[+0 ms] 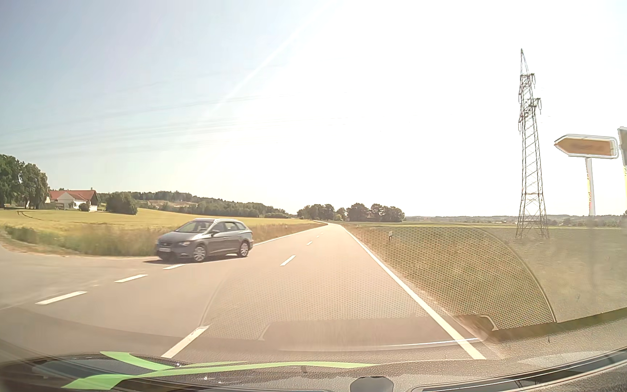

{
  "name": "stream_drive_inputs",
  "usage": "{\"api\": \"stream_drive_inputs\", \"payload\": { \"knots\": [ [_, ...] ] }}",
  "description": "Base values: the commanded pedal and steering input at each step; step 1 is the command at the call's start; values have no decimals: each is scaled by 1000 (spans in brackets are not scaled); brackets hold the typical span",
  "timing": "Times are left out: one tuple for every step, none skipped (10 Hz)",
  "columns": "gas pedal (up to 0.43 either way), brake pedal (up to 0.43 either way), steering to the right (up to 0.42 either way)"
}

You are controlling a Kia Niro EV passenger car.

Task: Follow the waypoints while adhering to traffic rules and regulations

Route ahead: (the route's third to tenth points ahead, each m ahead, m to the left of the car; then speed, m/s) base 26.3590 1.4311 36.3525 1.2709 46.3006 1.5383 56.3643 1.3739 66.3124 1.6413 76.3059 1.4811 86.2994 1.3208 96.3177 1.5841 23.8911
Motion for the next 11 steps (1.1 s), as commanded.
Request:
{"api": "stream_drive_inputs", "payload": {
  "knots": [
    [240,0,-1],
    [197,0,-2],
    [197,0,-3],
    [209,0,-3],
    [228,0,-3],
    [248,0,-3],
    [268,0,-2],
    [268,0,-3],
    [280,0,-3],
    [280,0,-3],
    [280,0,-3]
  ]
}}
